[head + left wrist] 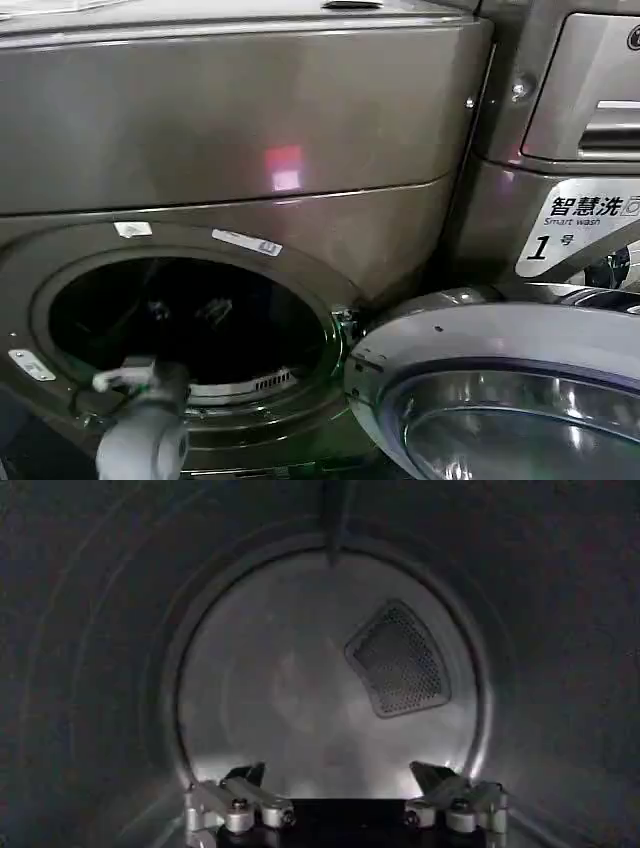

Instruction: Grasp the clothes from the dryer.

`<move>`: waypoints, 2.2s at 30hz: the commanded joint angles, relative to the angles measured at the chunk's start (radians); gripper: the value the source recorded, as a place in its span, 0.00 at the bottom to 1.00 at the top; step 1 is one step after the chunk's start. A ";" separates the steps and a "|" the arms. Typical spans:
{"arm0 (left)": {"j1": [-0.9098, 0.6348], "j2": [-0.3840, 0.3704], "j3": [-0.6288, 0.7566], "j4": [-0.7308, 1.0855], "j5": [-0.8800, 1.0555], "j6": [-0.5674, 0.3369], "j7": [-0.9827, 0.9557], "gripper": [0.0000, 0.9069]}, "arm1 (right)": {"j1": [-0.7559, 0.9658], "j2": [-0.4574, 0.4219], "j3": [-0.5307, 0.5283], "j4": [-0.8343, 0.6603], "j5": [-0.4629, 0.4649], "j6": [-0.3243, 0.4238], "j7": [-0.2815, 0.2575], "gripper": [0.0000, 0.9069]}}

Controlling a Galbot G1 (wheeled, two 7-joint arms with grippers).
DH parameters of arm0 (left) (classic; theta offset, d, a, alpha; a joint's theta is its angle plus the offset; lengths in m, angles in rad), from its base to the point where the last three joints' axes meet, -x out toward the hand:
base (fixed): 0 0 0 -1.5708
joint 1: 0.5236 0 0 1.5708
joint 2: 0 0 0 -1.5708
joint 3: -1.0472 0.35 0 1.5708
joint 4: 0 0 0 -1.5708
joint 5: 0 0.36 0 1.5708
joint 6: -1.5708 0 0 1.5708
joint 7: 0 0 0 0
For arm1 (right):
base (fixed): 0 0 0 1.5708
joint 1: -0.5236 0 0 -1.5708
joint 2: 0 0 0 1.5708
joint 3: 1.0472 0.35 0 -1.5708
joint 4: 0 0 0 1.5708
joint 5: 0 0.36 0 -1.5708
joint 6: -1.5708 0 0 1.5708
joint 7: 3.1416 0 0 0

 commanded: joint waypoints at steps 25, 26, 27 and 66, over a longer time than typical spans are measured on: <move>-0.941 0.260 0.873 1.285 0.258 -0.234 0.910 1.00 | 0.036 0.003 -0.013 -0.035 -0.006 0.009 -0.008 1.00; -0.967 0.238 0.880 1.334 0.341 -0.248 0.961 1.00 | 0.033 0.004 -0.010 -0.035 -0.007 0.009 -0.008 1.00; -0.987 0.223 0.889 1.370 0.414 -0.261 0.975 1.00 | 0.030 0.006 -0.008 -0.036 -0.008 0.010 -0.009 1.00; -1.072 0.042 0.917 1.628 0.885 -0.293 1.012 1.00 | 0.036 0.026 -0.013 -0.035 -0.036 0.010 -0.013 1.00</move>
